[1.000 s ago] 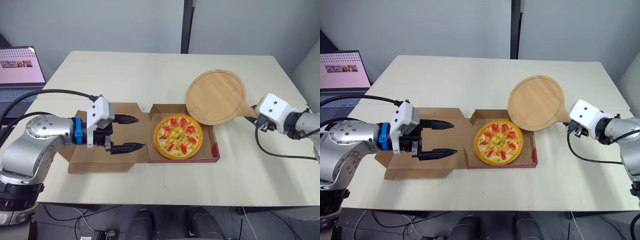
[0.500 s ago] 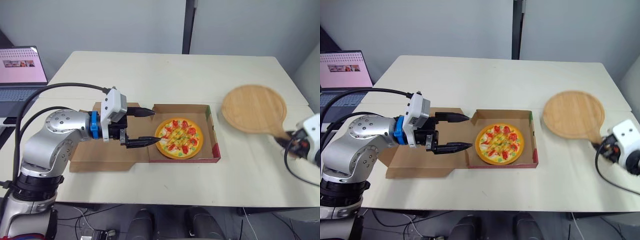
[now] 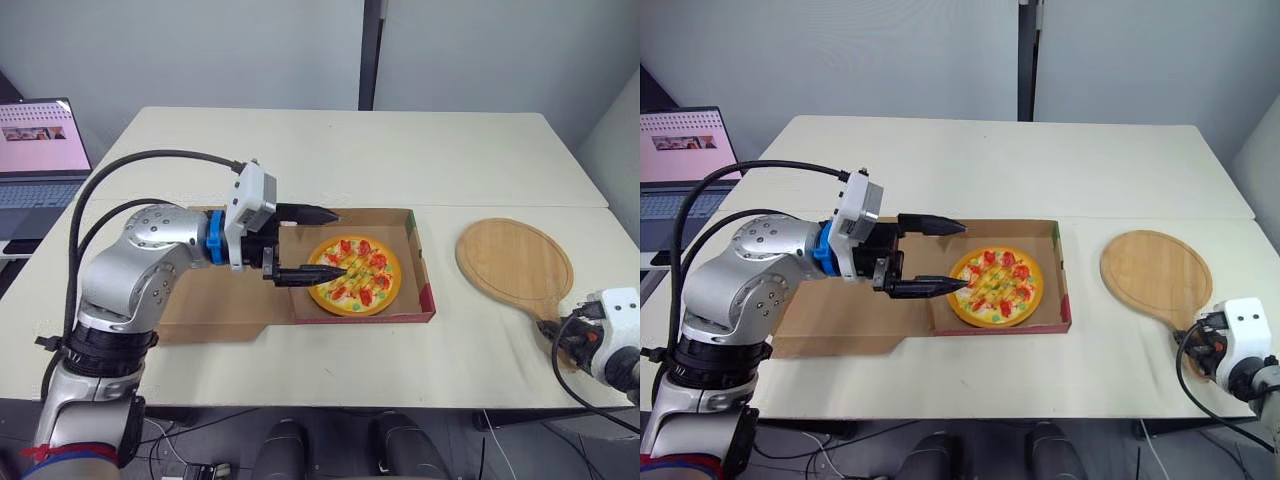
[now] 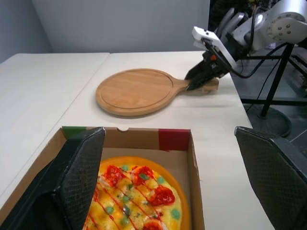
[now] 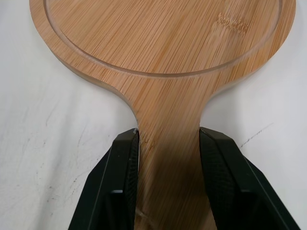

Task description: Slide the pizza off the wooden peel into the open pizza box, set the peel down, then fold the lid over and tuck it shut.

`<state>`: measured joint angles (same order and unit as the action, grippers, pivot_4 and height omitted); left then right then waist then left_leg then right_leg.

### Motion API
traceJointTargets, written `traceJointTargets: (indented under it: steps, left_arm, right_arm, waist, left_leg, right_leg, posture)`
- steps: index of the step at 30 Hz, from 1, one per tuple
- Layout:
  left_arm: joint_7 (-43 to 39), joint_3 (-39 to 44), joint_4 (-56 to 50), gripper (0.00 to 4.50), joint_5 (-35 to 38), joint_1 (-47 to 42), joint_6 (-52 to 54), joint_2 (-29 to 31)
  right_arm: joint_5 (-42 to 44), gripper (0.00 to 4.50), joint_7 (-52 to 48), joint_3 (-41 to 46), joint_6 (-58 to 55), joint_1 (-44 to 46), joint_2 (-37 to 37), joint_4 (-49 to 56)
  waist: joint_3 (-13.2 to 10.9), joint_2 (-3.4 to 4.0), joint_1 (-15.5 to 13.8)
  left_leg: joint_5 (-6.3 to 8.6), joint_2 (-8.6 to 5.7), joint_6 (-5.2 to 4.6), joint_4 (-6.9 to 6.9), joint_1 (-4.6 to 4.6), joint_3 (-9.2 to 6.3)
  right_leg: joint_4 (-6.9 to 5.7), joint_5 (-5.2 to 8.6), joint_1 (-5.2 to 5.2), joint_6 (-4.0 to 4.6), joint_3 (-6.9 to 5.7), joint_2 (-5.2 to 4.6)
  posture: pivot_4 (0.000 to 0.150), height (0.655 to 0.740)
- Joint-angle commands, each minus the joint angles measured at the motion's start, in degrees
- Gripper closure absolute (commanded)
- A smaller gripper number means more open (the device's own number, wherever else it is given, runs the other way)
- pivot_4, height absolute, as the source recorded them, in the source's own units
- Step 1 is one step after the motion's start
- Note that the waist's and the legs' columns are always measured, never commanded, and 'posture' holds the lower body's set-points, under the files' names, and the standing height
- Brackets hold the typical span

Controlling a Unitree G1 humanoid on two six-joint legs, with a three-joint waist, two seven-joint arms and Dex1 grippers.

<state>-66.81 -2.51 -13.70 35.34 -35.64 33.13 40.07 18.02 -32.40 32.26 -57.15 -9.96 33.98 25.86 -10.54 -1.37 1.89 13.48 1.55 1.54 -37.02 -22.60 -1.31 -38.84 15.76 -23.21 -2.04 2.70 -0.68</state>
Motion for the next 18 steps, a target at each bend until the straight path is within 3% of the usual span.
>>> traceJointTargets:
  steps: [1,4,5,6,13,18]
  left_arm:
    - [0.7,0.7,-0.8,0.0,-0.2,-0.6,-0.7,-0.1]
    - [1.6,2.0,-1.3,0.0,-0.6,1.4,-0.6,1.0]
    - [1.9,2.4,-1.4,0.0,-1.0,2.1,-0.8,1.5]
    - [2.1,3.1,-1.7,0.0,-1.6,3.5,-1.3,2.3]
    - [9.7,13.0,-4.8,0.0,-0.6,15.3,0.1,4.8]
    - [25.4,26.2,-9.0,0.0,9.9,24.2,9.1,-3.2]
  right_arm:
    - [0.9,1.69,0.4,2.0,-0.2,-1.1,1.4,1.0]
    - [2.6,0.67,-2.1,4.4,-0.5,-4.5,3.7,2.3]
    - [3.6,0.52,-3.1,5.4,-0.8,-5.0,4.5,2.5]
    - [4.4,0.05,-4.2,5.5,-0.5,-5.0,5.6,3.0]
    - [8.0,0.02,-12.3,-3.7,8.5,5.8,15.2,5.2]
    - [12.6,0.02,-18.4,-15.7,10.9,22.5,17.0,2.4]
  waist:
    - [0.0,0.0,0.0]
    - [0.0,0.0,-0.1]
    - [0.0,0.01,-0.1]
    - [0.0,0.01,0.0]
    - [0.0,0.01,1.4]
    - [-0.1,-0.12,1.0]
  left_leg:
    - [0.0,0.01,0.0,0.01,0.01,0.0]
    - [0.0,0.0,0.0,0.0,-0.01,-0.02]
    - [0.0,-0.01,0.0,0.01,0.0,-0.01]
    - [0.0,0.0,0.0,0.01,0.0,-0.01]
    - [0.0,0.15,-0.01,0.03,0.2,0.02]
    - [0.0,0.16,-0.01,0.02,0.11,-0.06]
  right_leg:
    - [0.0,0.01,0.0,0.0,0.0,0.0]
    - [0.0,0.01,0.0,0.0,-0.02,0.0]
    - [0.0,0.01,0.0,0.0,-0.01,-0.01]
    - [0.01,0.01,0.0,0.0,-0.01,-0.01]
    - [-0.07,0.01,0.05,0.04,0.07,0.15]
    - [-0.03,0.04,0.04,0.09,-0.01,0.12]
  posture:
    - [0.15,0.7325]
    - [0.15,0.7325]
    - [0.15,0.7325]
    - [0.15,0.7325]
    - [0.15,0.7325]
    - [0.15,0.7325]
